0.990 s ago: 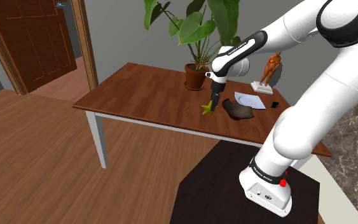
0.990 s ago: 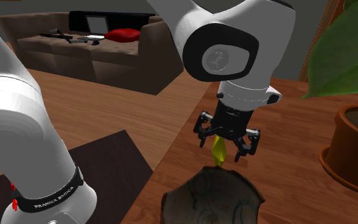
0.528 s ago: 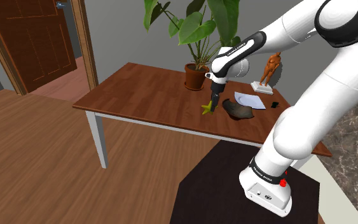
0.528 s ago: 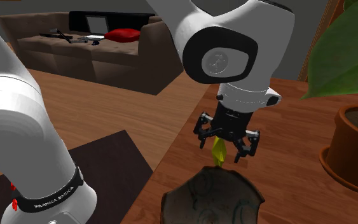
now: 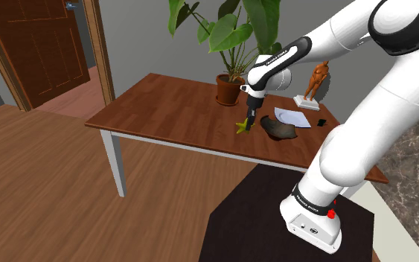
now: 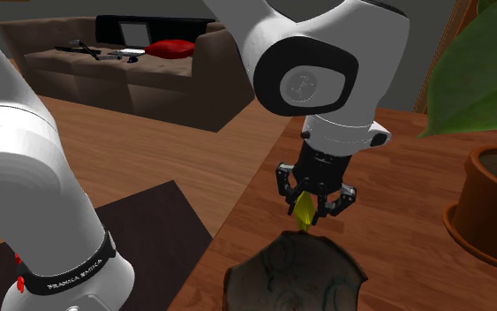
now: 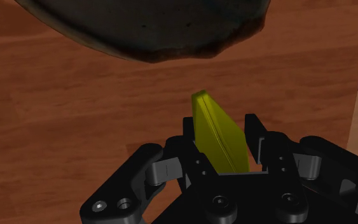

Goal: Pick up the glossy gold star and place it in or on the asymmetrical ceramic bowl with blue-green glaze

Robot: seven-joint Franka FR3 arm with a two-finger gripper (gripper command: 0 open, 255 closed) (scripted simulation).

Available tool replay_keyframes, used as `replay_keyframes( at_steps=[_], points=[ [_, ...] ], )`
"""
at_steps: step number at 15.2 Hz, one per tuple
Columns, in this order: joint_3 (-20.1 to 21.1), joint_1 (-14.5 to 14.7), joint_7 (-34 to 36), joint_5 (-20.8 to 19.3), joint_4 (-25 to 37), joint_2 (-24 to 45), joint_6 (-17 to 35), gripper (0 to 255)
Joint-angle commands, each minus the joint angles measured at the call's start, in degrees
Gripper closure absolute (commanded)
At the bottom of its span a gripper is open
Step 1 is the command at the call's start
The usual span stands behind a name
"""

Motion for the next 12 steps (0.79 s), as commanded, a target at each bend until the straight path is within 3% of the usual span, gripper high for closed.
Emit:
replay_keyframes(
  at_steps=[1,12],
  points=[
    [0.0,0.0,0.0,0.0,0.0,0.0,0.0,255],
    [1.3,-0.9,3.1,-3.3,2.9,-6.4,-8.8,255]
  ],
)
